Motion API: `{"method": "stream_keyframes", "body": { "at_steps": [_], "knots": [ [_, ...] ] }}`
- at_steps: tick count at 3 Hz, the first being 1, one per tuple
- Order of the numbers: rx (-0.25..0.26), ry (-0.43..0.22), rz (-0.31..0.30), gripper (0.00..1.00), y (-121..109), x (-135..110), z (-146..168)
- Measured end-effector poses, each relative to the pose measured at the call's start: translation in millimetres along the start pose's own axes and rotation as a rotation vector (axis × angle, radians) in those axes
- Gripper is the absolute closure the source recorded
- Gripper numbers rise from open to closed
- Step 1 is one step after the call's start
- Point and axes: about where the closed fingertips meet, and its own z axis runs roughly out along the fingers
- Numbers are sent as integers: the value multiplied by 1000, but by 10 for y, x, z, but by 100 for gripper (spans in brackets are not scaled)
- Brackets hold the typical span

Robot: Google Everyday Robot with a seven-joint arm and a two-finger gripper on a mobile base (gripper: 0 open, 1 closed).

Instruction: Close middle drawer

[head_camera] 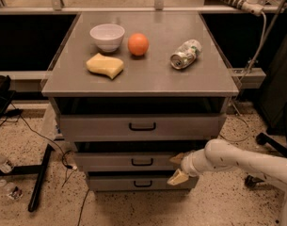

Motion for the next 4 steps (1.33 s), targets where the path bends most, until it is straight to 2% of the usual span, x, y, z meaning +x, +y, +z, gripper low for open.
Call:
{"method": "stream_keyframes", "body": {
  "at_steps": [1,3,4],
  "knots": [
    [18,0,-9,3,-111,-46,-8],
    [18,0,-10,0,-2,-46,-32],
    [23,-19,-68,0,368,-146,-347]
  ]
}}
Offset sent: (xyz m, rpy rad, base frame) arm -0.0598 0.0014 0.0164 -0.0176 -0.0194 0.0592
